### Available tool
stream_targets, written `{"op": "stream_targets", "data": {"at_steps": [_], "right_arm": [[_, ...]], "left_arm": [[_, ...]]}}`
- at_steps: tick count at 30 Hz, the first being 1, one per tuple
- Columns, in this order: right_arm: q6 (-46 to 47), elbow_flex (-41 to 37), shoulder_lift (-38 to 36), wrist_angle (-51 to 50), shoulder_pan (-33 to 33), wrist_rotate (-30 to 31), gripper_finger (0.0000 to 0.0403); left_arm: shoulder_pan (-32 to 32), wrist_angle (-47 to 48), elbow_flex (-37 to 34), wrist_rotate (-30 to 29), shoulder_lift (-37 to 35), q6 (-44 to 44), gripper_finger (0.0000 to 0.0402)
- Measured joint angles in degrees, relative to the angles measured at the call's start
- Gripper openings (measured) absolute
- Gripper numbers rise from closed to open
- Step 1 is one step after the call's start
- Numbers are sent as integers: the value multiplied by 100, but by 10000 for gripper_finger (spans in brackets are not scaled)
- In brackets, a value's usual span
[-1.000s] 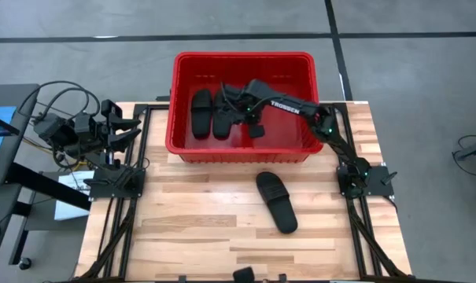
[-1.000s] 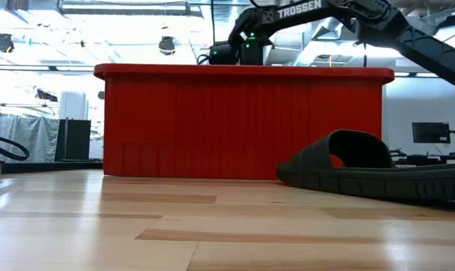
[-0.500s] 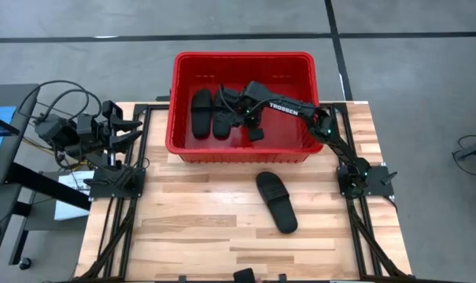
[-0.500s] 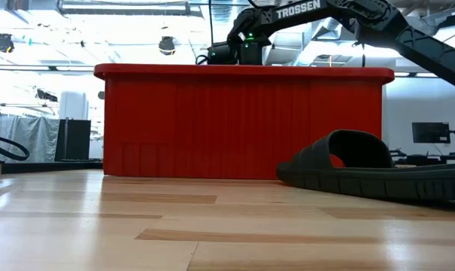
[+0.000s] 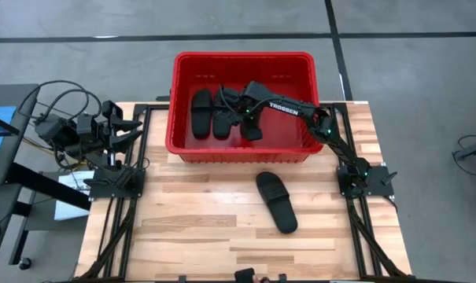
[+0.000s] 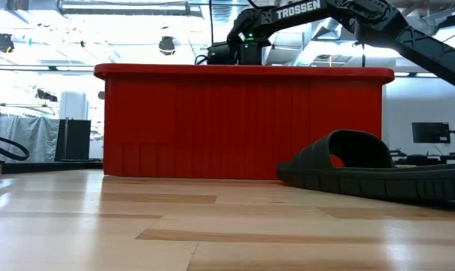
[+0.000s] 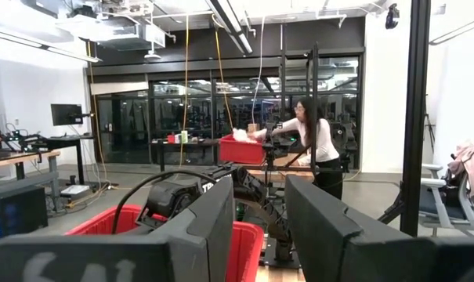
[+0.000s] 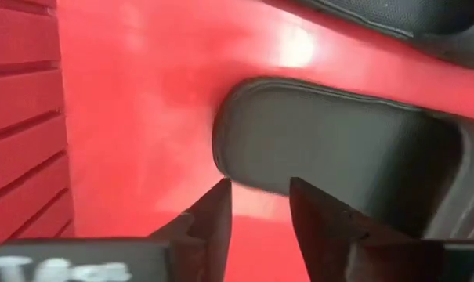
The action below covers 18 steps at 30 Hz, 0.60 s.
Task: Pick and place slides into bin
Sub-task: Put the black slide into the red organizer bin
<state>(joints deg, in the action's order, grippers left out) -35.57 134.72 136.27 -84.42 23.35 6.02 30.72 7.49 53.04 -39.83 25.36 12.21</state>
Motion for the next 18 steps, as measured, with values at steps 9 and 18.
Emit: {"op": "stream_targets", "data": {"at_steps": [9,18], "right_arm": [[122,-2,-35,-117,-9,481,169],[160,-2,-710,-22,-9,1193,191]], "left_arm": [[1,27,0,2,0,-222,108],[2,58,0,2,0,-249,108]]}}
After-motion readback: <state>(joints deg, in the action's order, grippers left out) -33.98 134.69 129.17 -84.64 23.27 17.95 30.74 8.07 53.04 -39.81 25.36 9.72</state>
